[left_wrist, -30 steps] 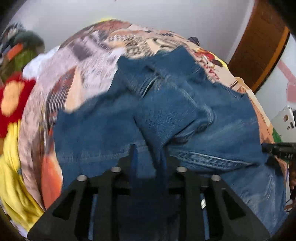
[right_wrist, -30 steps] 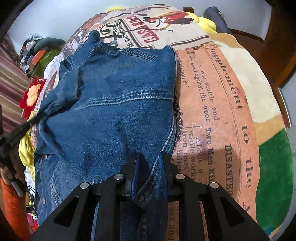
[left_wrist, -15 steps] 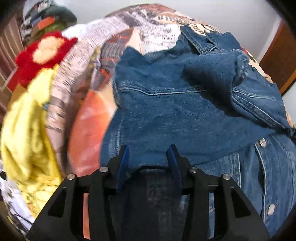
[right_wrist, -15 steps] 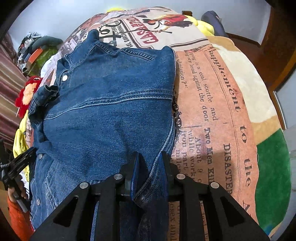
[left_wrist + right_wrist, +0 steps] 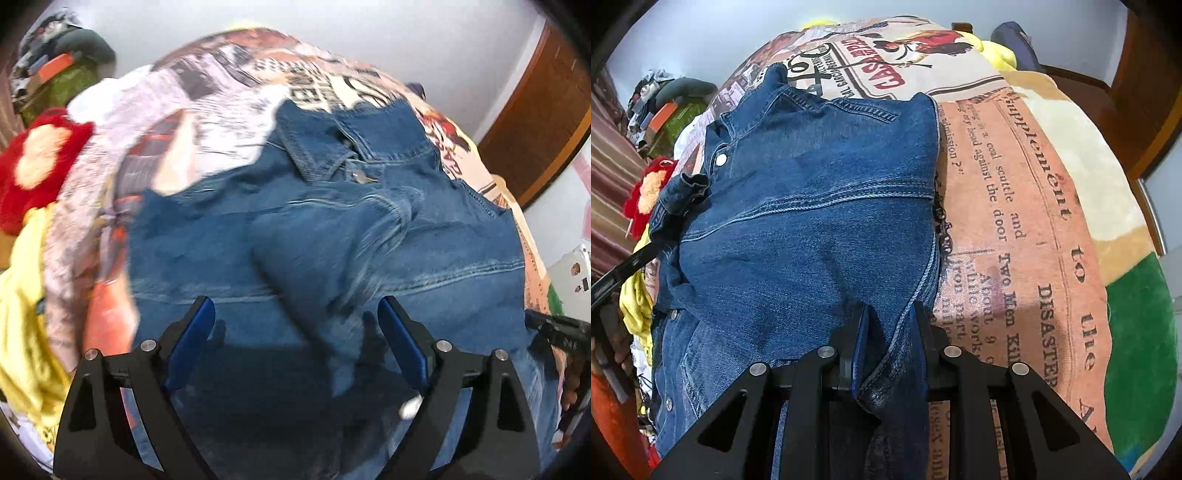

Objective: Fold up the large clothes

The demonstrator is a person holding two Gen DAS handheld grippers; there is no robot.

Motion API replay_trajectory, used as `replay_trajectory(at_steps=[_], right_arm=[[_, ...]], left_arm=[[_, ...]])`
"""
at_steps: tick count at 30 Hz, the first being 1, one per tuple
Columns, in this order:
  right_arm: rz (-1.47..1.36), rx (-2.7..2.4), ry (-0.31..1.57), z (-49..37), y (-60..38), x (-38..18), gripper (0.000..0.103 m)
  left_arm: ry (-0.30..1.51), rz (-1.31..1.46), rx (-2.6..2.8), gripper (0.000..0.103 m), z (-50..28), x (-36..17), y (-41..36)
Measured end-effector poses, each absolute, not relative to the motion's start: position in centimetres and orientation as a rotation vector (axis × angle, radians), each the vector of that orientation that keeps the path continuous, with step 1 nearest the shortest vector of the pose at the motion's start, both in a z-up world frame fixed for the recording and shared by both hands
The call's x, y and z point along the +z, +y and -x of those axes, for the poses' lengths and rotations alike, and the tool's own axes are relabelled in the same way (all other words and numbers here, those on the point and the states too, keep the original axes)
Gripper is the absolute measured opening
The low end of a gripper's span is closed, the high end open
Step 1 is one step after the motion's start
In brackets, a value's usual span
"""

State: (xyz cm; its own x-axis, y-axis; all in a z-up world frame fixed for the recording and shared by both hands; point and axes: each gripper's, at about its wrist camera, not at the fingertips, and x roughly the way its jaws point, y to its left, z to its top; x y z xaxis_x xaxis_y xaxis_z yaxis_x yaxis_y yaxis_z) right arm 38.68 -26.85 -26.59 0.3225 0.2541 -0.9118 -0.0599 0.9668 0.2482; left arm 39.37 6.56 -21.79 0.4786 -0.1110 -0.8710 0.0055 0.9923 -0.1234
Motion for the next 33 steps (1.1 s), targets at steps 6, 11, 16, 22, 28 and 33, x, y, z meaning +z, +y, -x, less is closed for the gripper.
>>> replay_trajectory(at_steps=[6, 11, 16, 22, 28, 33], right_arm=[[-0.220, 0.095, 1.244, -38.8, -28.8, -27.5, 0.079], [-0.242, 0.131, 1.243, -38.7, -29.3, -27.6, 0.079], [-0.221, 0.123, 1.241, -38.8, -29.2, -27.5, 0.080], [-0.226, 0.124, 1.240, -38.8, -29.3, -27.7, 0.081], [-0.221, 0.107, 1.241, -38.8, -29.2, -27.5, 0.081], [-0.224, 0.101, 1.262, -38.9, -29.3, -27.1, 0.081]], left_arm=[[1.081, 0.075, 0.004, 0.069, -42.2, -23.3, 5.2], [1.039, 0.104, 0.023, 0.032, -41.6, -22.0, 7.2], [0.969, 0.141, 0.068, 0.031, -39.0, -19.8, 10.2], [1.002, 0.258, 0.031, 0.032, -36.4, -20.8, 14.3], [1.035, 0.225, 0.036, 0.032, -33.7, -23.6, 13.8], [1.062, 0.164, 0.064, 0.048, -33.3, -25.1, 13.6]])
